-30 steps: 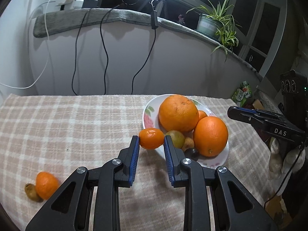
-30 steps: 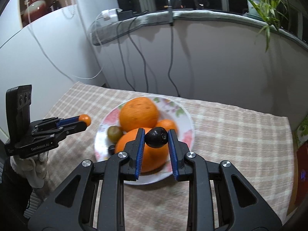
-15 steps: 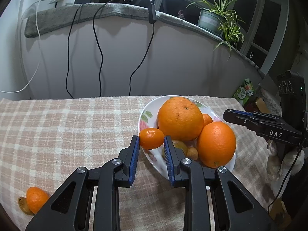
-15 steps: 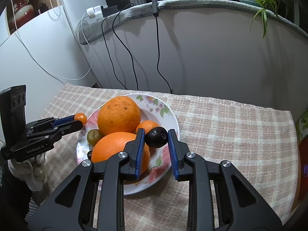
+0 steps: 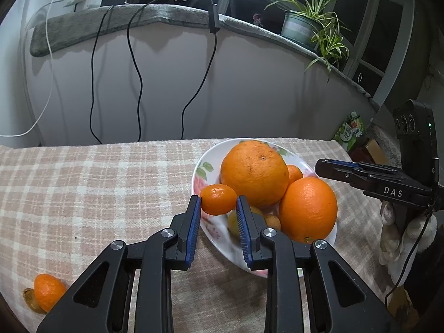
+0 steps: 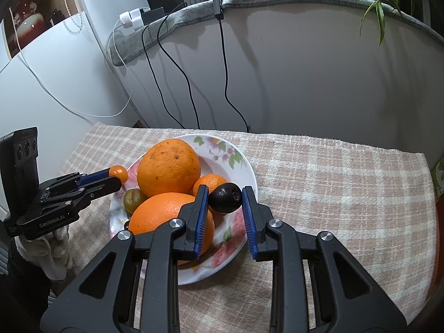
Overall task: Organize fruits
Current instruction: 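Carry the mandarin and the plum over the plate and lower them, then open both grippers to release the two fruits onto the plate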
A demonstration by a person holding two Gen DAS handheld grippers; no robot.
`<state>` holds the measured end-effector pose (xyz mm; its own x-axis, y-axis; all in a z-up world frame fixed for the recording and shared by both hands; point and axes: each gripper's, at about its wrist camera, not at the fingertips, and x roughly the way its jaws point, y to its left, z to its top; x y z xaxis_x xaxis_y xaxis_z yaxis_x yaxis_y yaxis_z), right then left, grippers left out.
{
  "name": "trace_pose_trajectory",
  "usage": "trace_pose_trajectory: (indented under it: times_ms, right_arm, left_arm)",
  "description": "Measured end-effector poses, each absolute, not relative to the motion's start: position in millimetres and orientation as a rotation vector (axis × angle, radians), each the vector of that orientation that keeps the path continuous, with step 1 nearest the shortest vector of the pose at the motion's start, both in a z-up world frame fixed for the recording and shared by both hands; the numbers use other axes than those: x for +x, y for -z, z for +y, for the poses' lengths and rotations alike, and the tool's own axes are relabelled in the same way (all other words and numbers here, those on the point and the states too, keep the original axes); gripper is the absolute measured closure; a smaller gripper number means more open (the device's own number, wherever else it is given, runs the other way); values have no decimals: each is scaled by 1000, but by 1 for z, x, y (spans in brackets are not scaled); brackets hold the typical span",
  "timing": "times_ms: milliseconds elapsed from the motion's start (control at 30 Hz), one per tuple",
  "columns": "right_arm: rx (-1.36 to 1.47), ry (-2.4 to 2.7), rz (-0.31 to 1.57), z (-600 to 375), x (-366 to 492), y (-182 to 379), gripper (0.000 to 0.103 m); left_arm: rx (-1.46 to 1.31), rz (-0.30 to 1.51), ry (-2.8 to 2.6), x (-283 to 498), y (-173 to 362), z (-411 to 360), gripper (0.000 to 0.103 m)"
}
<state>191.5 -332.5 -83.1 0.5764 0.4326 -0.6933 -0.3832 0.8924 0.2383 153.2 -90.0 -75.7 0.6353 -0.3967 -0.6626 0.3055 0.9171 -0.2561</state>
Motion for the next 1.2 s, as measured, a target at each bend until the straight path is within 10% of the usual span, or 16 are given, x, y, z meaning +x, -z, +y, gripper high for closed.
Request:
trace_pose_trajectory:
  times_ms: [200, 267, 567, 1200]
  right_arm:
    - [65, -481, 827, -332, 191, 83, 72]
    - [65, -472, 812, -332, 189, 81, 45]
    - [64, -450, 785, -333, 185, 73, 15]
    - [57, -465, 743, -320, 161, 54, 12]
  left_arm:
    - [-118, 786, 407, 153, 75, -91, 77]
    - [-117, 782, 406, 152, 75, -91, 63]
    - [-106, 779, 393, 148, 73, -92, 36]
    - [-49, 724, 328, 123, 53, -82, 29]
